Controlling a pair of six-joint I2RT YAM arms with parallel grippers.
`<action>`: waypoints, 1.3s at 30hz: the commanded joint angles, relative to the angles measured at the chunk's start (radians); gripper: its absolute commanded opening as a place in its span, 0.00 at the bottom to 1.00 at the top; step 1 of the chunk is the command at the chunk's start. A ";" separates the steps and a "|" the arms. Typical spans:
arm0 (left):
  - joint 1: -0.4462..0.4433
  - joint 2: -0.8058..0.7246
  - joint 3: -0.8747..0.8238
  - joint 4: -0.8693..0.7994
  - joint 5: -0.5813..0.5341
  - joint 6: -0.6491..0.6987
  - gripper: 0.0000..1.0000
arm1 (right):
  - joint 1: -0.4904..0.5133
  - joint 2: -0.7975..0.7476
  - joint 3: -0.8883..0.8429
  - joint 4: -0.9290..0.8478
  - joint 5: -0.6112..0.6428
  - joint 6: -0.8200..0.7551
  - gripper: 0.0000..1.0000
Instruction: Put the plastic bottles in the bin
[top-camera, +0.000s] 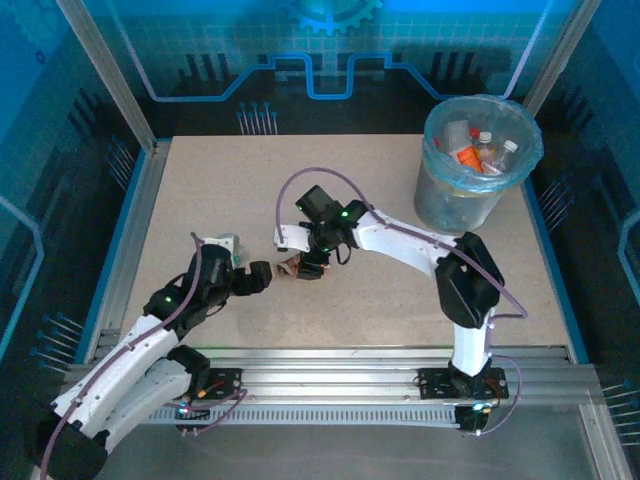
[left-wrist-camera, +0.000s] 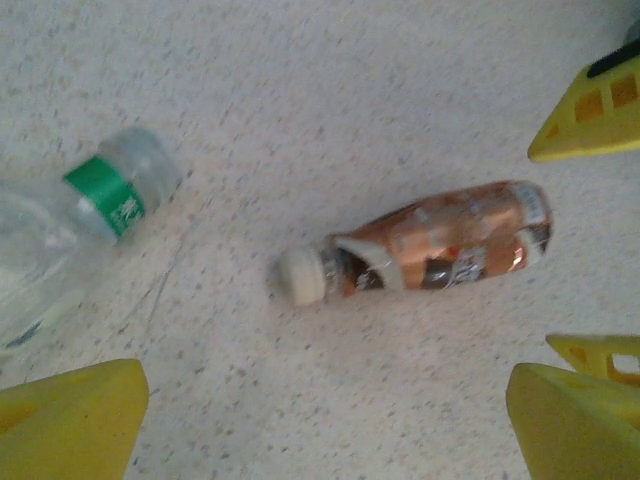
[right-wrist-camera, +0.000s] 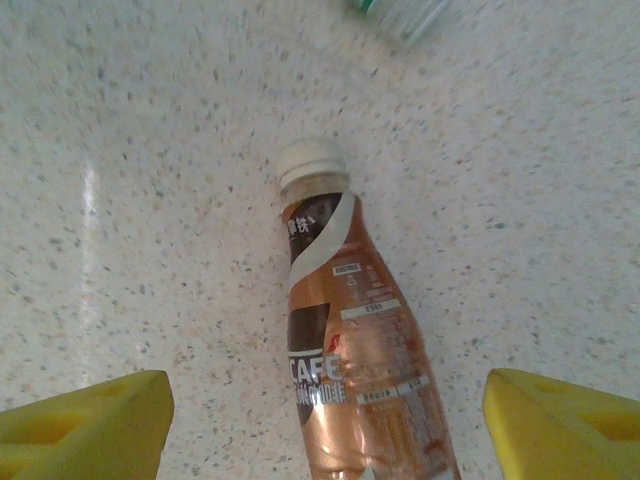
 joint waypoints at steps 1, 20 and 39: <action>0.011 -0.011 -0.028 -0.002 -0.041 -0.019 0.94 | 0.015 0.063 0.071 -0.060 0.038 -0.085 0.82; 0.011 -0.011 -0.056 0.023 -0.054 -0.032 0.95 | 0.039 0.274 0.166 -0.135 0.251 -0.122 0.75; 0.011 0.133 0.087 0.283 -0.032 0.051 0.93 | -0.124 -0.085 0.224 -0.273 0.350 0.102 0.49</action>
